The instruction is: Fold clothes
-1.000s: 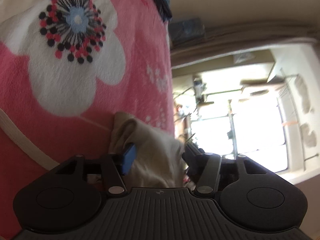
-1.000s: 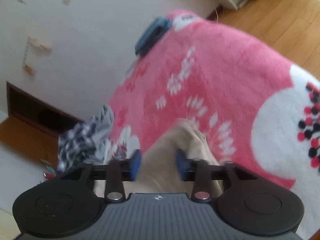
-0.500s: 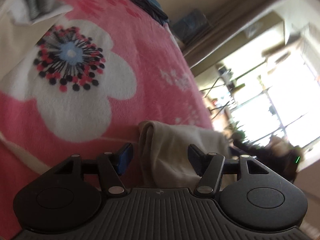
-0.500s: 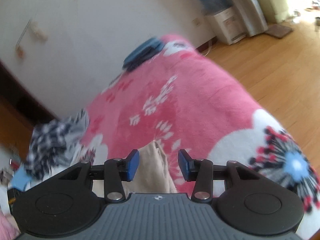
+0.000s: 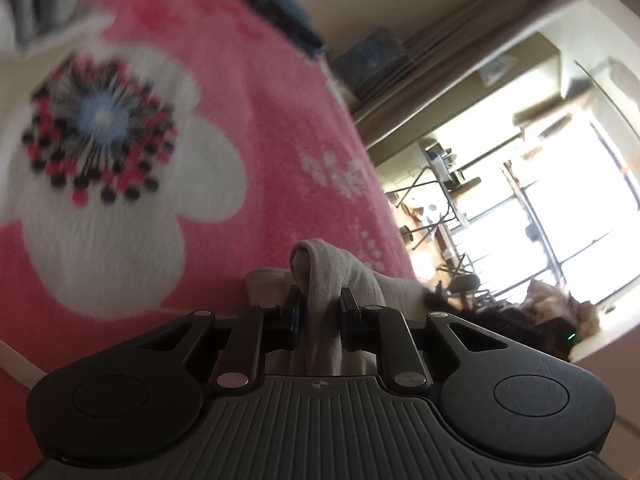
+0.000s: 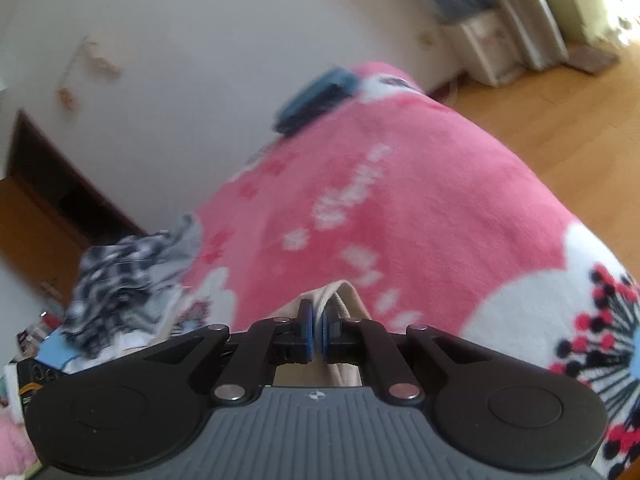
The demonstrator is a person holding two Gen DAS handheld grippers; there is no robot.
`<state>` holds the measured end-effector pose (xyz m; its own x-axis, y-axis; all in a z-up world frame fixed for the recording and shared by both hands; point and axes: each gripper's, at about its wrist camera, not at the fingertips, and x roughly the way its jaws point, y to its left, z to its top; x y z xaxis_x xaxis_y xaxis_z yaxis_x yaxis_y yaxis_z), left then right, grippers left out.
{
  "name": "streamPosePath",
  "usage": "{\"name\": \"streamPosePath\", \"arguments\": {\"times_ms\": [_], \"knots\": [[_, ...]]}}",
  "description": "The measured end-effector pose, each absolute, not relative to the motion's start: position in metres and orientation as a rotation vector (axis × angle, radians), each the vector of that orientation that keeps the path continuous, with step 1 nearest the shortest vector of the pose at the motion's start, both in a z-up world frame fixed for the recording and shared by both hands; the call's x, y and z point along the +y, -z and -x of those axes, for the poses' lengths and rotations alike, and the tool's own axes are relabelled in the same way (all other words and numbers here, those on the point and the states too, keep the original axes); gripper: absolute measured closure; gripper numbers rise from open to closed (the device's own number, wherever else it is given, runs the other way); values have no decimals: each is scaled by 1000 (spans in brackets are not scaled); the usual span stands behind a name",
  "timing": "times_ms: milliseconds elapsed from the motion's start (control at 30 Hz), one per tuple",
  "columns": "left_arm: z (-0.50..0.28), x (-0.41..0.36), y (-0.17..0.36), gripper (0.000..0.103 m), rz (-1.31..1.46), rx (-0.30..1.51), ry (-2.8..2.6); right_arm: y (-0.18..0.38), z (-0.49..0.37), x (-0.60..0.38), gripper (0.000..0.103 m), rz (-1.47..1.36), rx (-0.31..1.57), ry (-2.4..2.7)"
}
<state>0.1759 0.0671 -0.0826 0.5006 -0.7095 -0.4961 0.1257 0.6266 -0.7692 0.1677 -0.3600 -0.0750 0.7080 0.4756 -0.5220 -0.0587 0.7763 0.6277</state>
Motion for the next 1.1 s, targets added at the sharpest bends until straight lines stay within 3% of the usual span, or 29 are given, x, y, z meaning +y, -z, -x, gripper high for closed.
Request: {"name": "streamPosePath", "arguments": {"times_ms": [33, 100, 200, 367, 600, 767, 800, 900, 1100], "knots": [[-180, 70, 90, 77, 779, 934, 554, 83, -172, -360, 96, -617, 756, -298], [-180, 79, 96, 75, 862, 940, 548, 94, -175, -364, 80, -645, 796, -257], [-169, 90, 83, 66, 841, 880, 538, 81, -160, -377, 80, -682, 751, -228], [-148, 100, 60, 66, 769, 864, 551, 19, -118, -388, 80, -475, 620, -181], [-84, 50, 42, 66, 417, 902, 657, -56, -68, -326, 80, -111, 593, -405], [-60, 26, 58, 70, 302, 968, 615, -39, -71, -249, 83, 72, 705, -572], [-59, 26, 60, 74, 311, 975, 607, -32, -76, -236, 92, 89, 724, -594], [-56, 29, 66, 81, 338, 997, 585, -11, -92, -197, 98, 140, 781, -660], [-49, 31, 67, 84, 337, 998, 577, 39, -135, -173, 100, 221, 826, -490]]}}
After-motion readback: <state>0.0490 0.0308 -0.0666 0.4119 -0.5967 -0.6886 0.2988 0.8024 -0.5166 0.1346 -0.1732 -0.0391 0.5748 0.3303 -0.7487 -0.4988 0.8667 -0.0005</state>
